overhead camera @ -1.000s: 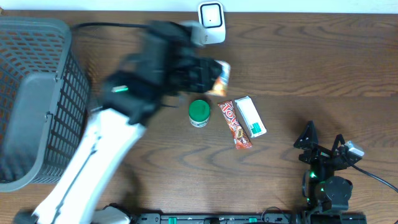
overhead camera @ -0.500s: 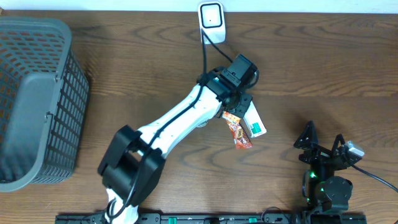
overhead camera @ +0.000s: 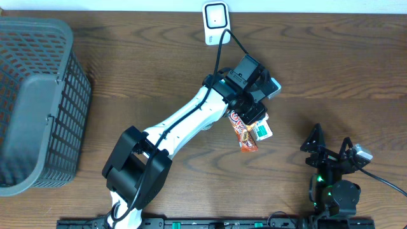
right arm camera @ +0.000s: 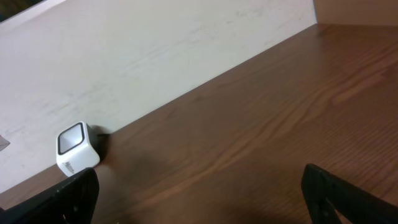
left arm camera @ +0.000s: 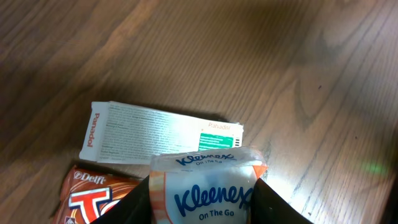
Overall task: Scan the item barcode
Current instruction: 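Carry the Kleenex pack out and lower it onto the Top bar, then open the left gripper and withdraw the left arm toward the basket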
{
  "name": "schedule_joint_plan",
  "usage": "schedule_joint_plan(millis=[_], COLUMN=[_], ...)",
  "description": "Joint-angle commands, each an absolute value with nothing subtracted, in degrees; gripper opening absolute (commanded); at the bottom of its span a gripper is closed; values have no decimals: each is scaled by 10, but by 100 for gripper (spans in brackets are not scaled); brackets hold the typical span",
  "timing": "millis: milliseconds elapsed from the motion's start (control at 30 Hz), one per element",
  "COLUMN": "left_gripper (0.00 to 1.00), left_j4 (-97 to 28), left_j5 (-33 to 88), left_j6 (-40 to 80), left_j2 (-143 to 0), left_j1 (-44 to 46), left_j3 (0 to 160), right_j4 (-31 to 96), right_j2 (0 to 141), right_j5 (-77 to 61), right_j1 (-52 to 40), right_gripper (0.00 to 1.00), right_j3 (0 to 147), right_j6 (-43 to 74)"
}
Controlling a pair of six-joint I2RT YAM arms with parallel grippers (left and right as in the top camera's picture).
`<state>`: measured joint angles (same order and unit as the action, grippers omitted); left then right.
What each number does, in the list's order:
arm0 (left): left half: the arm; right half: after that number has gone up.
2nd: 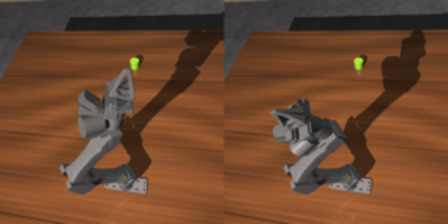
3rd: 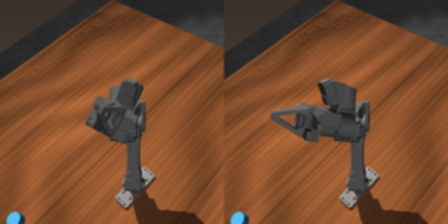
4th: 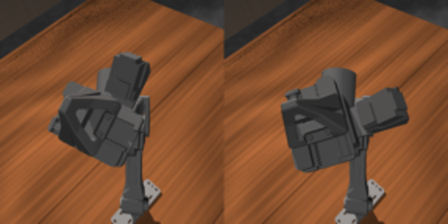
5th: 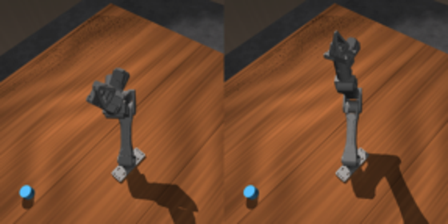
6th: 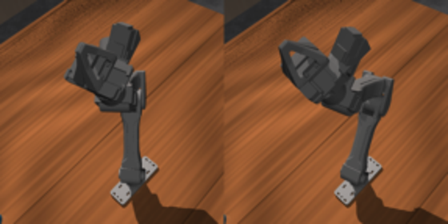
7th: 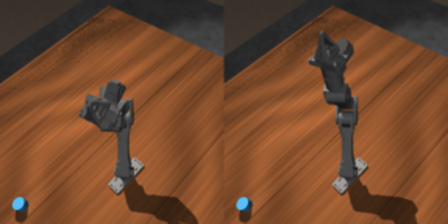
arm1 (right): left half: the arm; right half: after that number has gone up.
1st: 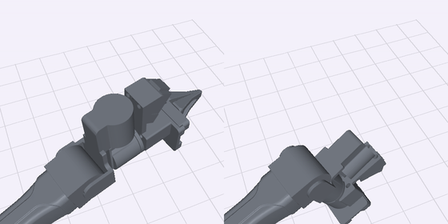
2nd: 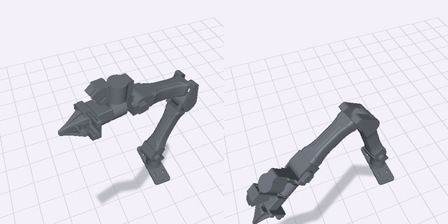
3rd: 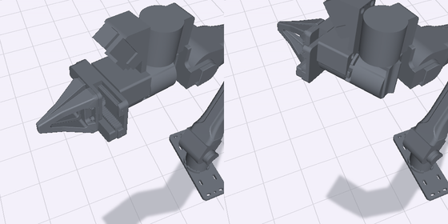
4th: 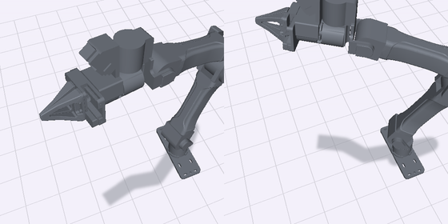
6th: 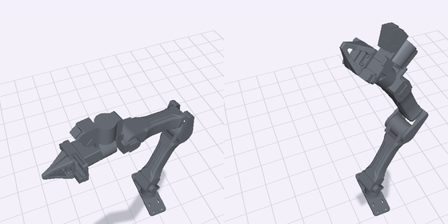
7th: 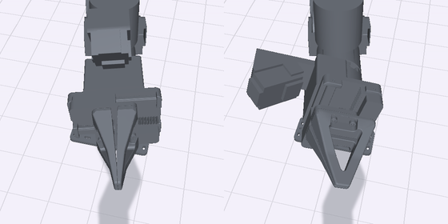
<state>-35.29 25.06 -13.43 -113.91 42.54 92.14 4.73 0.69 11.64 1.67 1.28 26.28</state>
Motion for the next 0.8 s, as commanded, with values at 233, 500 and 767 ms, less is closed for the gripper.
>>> schedule_joint_plan(millis=[233,500,767], left_gripper=[95,95,95], left_j4=[-351,-386,-482], left_j5=[263,248,87], left_j6=[-176,-175,-175], left_j2=[-1140,-1072,-869], left_j1=[425,410,408], left_j3=[921,926,926], right_j4=[47,47,47], right_j2=[3,3,3], right_j5=[121,121,121], right_j1=[12,12,12], right_gripper=[99,99,99], right_j3=[11,11,11], right_j6=[255,255,255])
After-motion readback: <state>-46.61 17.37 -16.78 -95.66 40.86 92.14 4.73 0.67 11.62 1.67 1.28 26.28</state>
